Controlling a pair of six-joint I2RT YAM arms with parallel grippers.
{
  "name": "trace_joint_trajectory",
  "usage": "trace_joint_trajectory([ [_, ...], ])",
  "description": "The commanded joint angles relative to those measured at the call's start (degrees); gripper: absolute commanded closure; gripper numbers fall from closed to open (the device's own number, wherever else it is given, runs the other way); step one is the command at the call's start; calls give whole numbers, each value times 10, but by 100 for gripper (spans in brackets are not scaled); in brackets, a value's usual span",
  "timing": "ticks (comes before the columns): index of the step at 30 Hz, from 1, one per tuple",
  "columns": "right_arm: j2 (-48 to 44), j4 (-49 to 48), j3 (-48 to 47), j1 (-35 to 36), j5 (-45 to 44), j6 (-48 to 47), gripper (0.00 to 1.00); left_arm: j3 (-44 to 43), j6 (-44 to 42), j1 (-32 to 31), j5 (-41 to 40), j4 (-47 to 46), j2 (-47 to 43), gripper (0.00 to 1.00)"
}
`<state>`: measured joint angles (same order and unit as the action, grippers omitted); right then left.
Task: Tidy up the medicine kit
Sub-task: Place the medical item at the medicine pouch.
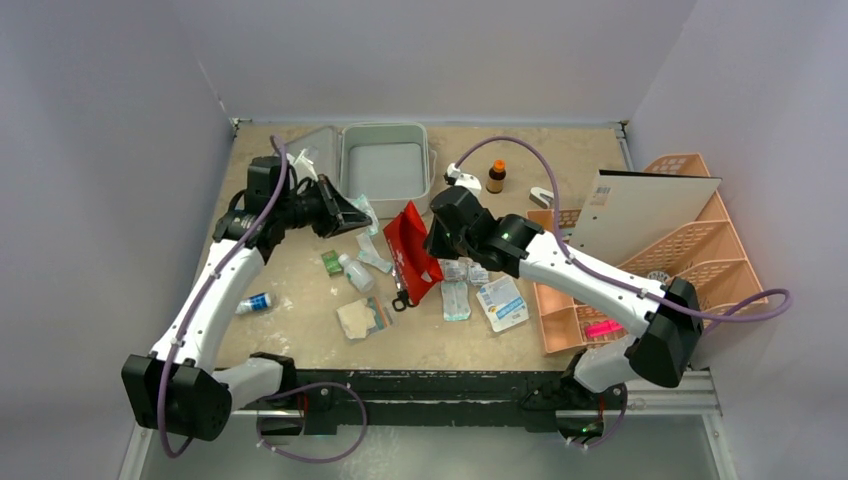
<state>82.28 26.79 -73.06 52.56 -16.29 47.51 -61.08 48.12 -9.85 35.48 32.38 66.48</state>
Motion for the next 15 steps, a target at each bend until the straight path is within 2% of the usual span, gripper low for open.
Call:
trace_joint_trajectory([
  [1, -3, -32, -16, 2, 12, 65, 100, -2, 32, -13, 50, -80, -17, 100],
  [10, -11, -46, -10, 3, 7, 93, 100, -5, 40, -74, 30, -116, 3, 100],
  [15, -9, -58, -5, 3, 7, 103, 100, 6, 36, -117, -17, -139, 35, 100],
])
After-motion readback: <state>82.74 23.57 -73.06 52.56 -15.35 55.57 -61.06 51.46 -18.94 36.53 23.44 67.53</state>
